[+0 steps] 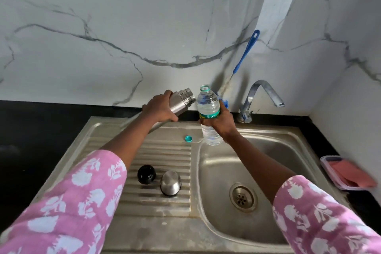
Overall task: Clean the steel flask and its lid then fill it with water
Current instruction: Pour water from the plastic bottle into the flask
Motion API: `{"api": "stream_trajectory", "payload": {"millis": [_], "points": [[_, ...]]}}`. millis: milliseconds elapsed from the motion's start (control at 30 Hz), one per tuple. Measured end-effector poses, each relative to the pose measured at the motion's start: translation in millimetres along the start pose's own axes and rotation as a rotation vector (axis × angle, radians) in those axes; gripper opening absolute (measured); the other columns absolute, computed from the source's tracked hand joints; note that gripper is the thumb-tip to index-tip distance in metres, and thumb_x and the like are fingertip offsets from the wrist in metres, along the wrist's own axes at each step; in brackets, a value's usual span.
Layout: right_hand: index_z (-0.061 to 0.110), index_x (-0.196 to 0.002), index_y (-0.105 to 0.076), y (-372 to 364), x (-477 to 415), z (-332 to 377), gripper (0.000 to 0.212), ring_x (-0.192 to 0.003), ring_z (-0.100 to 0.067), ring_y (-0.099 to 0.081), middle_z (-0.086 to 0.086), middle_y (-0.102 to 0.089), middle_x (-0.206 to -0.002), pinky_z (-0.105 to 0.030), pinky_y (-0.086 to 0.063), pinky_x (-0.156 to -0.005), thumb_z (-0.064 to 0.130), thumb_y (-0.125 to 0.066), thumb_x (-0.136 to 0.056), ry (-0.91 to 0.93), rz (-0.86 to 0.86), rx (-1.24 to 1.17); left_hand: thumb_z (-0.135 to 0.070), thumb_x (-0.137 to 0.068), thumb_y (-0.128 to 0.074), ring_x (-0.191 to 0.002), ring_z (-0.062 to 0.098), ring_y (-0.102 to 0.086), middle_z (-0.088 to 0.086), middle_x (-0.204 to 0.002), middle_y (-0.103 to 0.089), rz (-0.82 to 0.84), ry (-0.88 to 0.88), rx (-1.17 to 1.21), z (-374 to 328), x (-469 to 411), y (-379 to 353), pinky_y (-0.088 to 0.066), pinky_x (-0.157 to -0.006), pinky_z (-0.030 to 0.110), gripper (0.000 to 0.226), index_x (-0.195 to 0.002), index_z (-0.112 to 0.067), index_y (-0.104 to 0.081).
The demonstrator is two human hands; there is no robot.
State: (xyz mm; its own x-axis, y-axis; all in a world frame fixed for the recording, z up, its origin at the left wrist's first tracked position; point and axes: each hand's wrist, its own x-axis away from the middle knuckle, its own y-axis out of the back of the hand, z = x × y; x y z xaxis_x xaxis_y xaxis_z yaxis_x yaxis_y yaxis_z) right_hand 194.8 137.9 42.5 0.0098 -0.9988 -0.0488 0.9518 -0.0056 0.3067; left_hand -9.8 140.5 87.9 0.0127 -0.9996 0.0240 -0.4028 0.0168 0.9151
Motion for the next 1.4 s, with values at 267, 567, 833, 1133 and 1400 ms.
{"api": "stream_trajectory", "payload": {"millis": [267, 567, 833, 1133, 1400], "points": [[0.015, -0.109, -0.056, 82, 9, 23, 0.059, -0.092, -0.022, -0.063, -0.003, -0.067, -0.100, -0.032, -0.050, -0.079, 0.005, -0.084, -0.059, 0.046, -0.046, 0.161, -0.017, -0.064, -0.083, -0.091, 0.018, -0.055, 0.000, -0.108, -0.058, -0.196, -0.118, 0.518, -64, 9, -21, -0.041, -0.075, 0.024, 0.077, -0.130, -0.017, -0.043], [0.018, -0.112, -0.056, 147, 28, 24, 0.062, -0.086, -0.016, -0.056, 0.001, -0.062, -0.094, -0.015, -0.038, -0.071, 0.005, -0.085, -0.059, 0.068, -0.015, 0.333, -0.018, -0.061, -0.086, -0.092, 0.017, -0.058, -0.002, -0.108, -0.061, -0.147, -0.125, 0.681, -120, 33, -71, -0.044, -0.076, 0.025, 0.077, -0.127, -0.018, -0.046], [0.018, -0.125, -0.051, 192, 41, 28, 0.071, -0.088, -0.021, -0.053, -0.001, -0.059, -0.095, -0.019, -0.034, -0.074, 0.015, -0.083, -0.062, 0.130, 0.068, 0.667, -0.016, -0.060, -0.087, -0.095, 0.021, -0.061, 0.002, -0.108, -0.065, -0.152, -0.096, 0.775, -146, 54, -99, -0.047, -0.080, 0.027, 0.073, -0.122, -0.018, -0.049], [0.022, -0.120, -0.052, 214, 48, 33, 0.067, -0.090, -0.025, -0.059, -0.004, -0.066, -0.102, -0.037, -0.051, -0.082, 0.018, -0.081, -0.060, 0.164, 0.138, 0.949, -0.018, -0.060, -0.087, -0.090, 0.017, -0.059, -0.005, -0.100, -0.062, -0.164, -0.106, 0.728, -151, 71, -120, -0.044, -0.077, 0.025, 0.073, -0.123, -0.018, -0.050], [0.024, -0.125, -0.050, 221, 57, 33, 0.072, -0.093, -0.027, -0.059, -0.005, -0.066, -0.105, -0.034, -0.050, -0.081, 0.016, -0.079, -0.060, 0.162, 0.158, 1.011, -0.014, -0.061, -0.086, -0.090, 0.015, -0.060, -0.005, -0.101, -0.063, -0.162, -0.092, 0.795, -157, 82, -133, -0.043, -0.075, 0.022, 0.071, -0.122, -0.021, -0.051]]}}
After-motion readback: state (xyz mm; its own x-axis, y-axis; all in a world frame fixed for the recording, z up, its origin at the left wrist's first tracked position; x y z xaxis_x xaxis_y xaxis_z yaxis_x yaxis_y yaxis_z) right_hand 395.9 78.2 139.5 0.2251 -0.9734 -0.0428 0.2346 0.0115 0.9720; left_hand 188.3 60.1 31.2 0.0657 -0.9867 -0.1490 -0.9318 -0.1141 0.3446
